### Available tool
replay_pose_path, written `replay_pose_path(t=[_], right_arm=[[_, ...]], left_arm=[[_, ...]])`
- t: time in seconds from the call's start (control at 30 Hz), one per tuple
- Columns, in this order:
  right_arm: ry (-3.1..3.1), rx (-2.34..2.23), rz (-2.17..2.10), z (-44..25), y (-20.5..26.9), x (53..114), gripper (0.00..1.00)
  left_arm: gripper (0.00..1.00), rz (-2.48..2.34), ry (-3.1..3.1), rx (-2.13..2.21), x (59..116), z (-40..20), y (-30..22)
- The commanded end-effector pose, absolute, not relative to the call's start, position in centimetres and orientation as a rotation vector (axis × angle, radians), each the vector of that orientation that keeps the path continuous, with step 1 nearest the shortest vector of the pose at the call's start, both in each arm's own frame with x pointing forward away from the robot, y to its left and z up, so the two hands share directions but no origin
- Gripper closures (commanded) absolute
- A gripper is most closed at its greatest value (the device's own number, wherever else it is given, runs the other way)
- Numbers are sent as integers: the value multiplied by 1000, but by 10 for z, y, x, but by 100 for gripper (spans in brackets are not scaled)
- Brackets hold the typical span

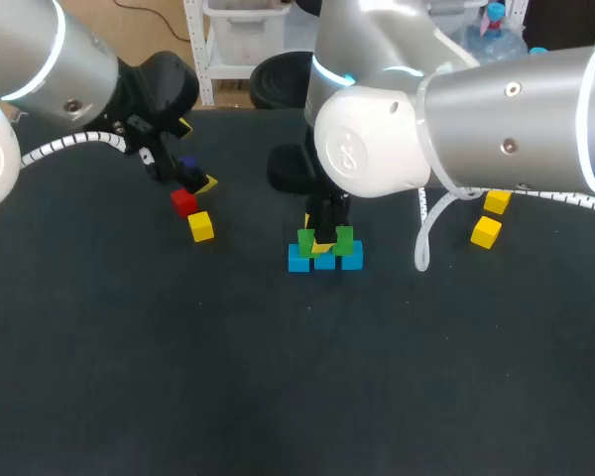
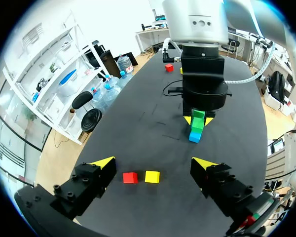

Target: Place the blue cubes, place green cubes on the blue cubes, place the yellow cubes on the green cubes, then place the red cubes on the yellow cubes, and place purple cube on the red cubes.

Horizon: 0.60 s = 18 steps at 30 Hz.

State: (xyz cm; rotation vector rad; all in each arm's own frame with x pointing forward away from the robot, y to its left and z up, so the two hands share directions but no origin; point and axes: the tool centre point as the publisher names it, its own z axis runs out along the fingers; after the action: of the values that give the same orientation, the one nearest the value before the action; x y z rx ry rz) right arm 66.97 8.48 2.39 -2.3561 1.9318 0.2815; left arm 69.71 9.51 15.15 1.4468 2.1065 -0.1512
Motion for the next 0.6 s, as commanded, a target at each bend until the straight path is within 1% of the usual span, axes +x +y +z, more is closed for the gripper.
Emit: replay_pose_path(t=[0.03, 0.1, 0.13, 0.17, 0.4, 0.6], right_arm=[[1931, -2350, 282, 24, 85, 669, 55], [1932, -2346, 287, 24, 85, 669, 53], [1934, -2343, 290, 25, 85, 669, 41], [1938, -2337, 294, 25, 85, 669, 0], [1987, -2279, 341, 31, 80, 671, 0], [2081, -2146, 366, 43, 67, 676, 0]], left_arm=[[0, -157, 2103, 1451, 699, 151, 96], [0, -157, 2103, 1451, 699, 151, 96], [0, -157, 2103, 1451, 699, 151, 96], [0, -157, 2103, 1451, 699, 151, 96], [0, -157, 2103, 1451, 699, 151, 96], [0, -157, 2103, 1451, 699, 151, 96]])
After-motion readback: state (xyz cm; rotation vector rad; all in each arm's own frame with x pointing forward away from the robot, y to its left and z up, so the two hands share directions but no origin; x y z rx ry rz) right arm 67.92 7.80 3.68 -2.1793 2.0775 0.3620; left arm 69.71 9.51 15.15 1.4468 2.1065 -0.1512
